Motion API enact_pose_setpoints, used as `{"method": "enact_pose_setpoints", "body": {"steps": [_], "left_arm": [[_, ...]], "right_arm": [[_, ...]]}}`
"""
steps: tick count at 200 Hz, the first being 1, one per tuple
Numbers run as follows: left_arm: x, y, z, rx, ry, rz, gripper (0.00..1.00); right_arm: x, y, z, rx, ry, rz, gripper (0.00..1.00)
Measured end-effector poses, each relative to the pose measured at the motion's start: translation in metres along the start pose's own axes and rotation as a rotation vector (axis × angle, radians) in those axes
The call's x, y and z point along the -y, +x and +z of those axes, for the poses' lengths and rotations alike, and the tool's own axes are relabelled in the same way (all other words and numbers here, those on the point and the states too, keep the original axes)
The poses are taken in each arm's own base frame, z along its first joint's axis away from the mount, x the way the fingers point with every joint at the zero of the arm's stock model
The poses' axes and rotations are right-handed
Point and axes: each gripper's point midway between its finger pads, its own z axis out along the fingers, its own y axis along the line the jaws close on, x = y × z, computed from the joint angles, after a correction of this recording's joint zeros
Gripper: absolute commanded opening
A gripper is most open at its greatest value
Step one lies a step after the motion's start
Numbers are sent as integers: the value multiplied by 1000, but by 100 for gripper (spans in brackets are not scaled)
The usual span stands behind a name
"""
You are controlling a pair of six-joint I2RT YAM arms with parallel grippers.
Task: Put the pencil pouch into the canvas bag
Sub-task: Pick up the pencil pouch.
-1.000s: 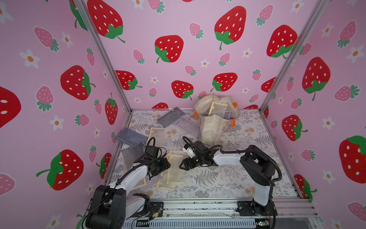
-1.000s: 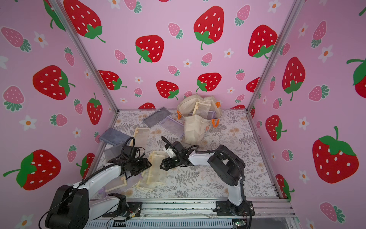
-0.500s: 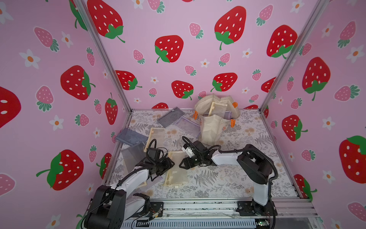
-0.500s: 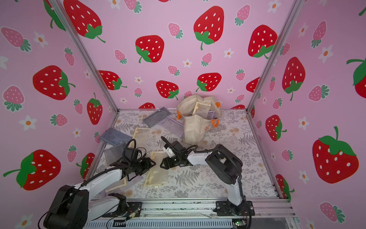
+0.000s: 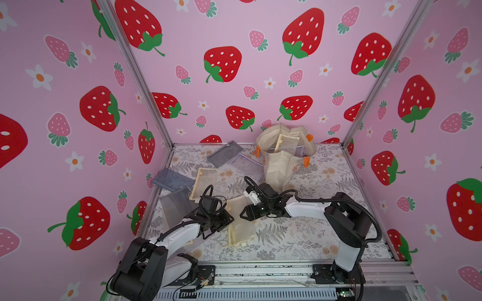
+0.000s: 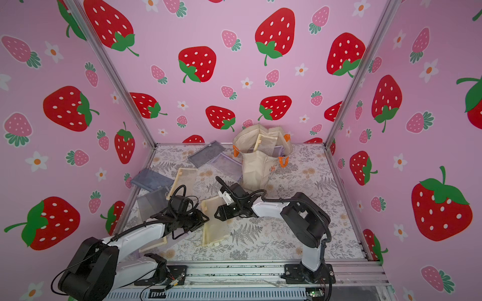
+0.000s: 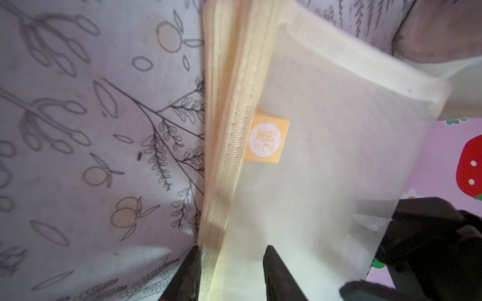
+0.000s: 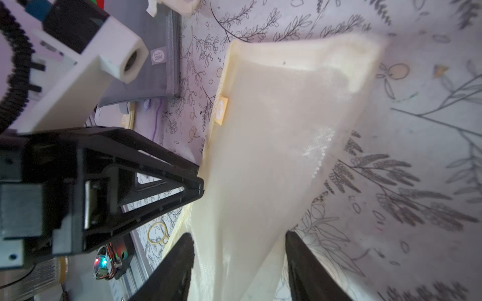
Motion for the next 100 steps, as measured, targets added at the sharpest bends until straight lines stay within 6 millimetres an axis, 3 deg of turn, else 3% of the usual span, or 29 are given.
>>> {"method": "enact_pose_setpoints", "body": {"steps": [21, 81, 100], "left_arm": [[2, -1, 0, -1, 3, 1, 33], [6, -2, 2, 1, 10, 6, 27], [6, -2, 2, 1, 11, 7, 27]], "right_arm": [[3, -2, -7, 8, 27, -13, 69], [13, 7, -8, -15, 54, -5, 69], [15, 7, -8, -16, 64, -2, 76]]}}
